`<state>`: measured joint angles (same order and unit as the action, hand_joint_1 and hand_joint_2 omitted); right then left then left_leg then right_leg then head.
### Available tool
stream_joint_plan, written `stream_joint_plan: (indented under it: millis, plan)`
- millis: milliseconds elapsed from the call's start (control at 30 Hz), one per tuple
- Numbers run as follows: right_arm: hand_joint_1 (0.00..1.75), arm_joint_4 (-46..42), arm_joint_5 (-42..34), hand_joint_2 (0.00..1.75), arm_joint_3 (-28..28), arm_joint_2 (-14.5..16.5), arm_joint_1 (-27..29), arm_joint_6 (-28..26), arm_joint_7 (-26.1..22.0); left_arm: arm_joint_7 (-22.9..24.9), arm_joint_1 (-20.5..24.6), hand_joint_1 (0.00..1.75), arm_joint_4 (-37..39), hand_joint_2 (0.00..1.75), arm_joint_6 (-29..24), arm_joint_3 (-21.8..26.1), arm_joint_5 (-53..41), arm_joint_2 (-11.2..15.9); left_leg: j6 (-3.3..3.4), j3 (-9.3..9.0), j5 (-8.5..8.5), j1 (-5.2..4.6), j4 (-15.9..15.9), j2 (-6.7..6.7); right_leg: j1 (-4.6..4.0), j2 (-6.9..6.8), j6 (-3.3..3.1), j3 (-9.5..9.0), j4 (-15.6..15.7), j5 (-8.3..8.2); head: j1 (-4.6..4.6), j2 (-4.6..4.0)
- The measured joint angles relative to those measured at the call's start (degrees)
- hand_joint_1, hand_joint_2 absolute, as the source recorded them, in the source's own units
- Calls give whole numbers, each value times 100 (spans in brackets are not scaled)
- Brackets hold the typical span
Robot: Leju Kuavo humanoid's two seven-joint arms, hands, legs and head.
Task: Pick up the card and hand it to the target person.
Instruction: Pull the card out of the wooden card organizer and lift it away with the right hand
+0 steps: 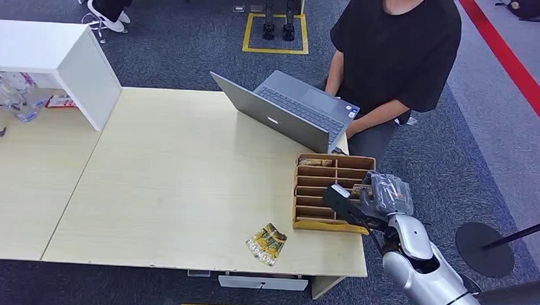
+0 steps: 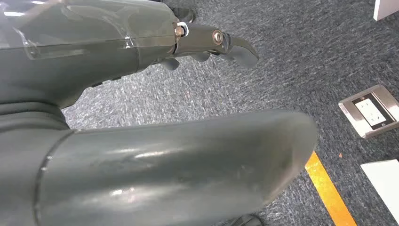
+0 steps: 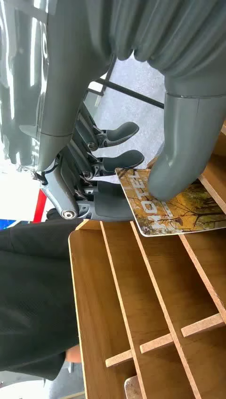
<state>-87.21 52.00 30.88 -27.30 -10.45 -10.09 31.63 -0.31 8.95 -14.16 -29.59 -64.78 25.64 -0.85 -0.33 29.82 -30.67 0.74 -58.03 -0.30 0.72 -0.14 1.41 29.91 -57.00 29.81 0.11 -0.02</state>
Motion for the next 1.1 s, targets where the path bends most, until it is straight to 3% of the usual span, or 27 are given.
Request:
stream_joint_plan:
  millis: [633, 1100]
  plan:
    - [140, -32, -70, 175, -11, -1, -14, -122, 1, -7, -2, 0, 0, 0, 0, 0, -5, 0, 0, -1, 0, 0, 0, 0, 0, 1, 1, -1, 0, -1, 0, 0]
    - [147, -626, -73, 175, -185, -42, -24, -199, 45, -38, -14, 0, 0, 0, -20, 0, -1, 0, 0, -1, 0, 0, -1, 0, 0, 1, 2, 0, 0, -3, -1, 0]
